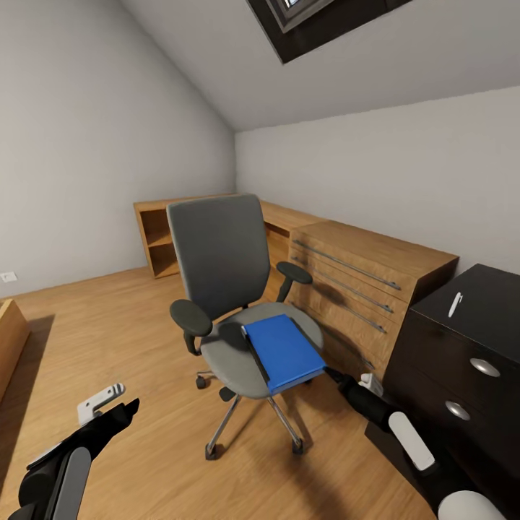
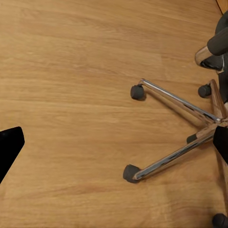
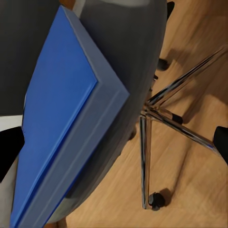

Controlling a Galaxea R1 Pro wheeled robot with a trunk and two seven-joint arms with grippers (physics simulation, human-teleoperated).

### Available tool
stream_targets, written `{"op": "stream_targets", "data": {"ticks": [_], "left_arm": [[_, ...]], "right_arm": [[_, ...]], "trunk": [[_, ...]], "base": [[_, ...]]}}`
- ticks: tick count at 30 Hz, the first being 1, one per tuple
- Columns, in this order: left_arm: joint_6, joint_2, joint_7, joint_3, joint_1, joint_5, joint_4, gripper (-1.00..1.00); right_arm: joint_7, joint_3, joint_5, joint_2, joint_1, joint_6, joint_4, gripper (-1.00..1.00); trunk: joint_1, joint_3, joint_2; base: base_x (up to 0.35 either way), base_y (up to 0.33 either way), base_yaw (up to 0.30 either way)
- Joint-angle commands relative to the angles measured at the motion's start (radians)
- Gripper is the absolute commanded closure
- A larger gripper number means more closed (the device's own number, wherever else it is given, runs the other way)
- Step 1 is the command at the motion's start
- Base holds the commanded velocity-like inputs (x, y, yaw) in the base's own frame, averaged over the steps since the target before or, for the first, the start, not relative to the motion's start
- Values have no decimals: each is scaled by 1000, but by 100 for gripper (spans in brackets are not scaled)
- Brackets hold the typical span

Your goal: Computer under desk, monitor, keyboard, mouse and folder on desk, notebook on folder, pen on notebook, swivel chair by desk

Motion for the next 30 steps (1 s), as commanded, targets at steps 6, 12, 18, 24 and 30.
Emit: {"op": "stream_targets", "data": {"ticks": [6, 12, 18, 24, 30], "left_arm": [[4, -1, 7, 1, -1, 10, -1, -100], [4, -1, 7, 1, -1, 9, -1, -100], [4, -1, 7, 1, -1, 9, 3, -100], [5, -1, 5, 1, -1, 8, 9, -100], [6, -1, 5, 1, -1, 10, 9, -100]], "right_arm": [[0, 4, -6, 22, -1, 1, 2, -100], [0, 5, -5, 29, -1, 1, 2, -100], [0, 5, -5, 30, -1, 1, 3, -100], [-1, 4, -5, 30, -1, 1, 3, -100], [-1, 5, -5, 30, -1, 1, 3, -100]], "trunk": [[0, -1, 0], [0, -1, 0], [0, -1, 0], [0, -1, 0], [0, -1, 0]], "base": [[0, 0, 0], [132, 0, 0], [64, 0, 0], [56, 0, 0], [2, 0, 0]]}}
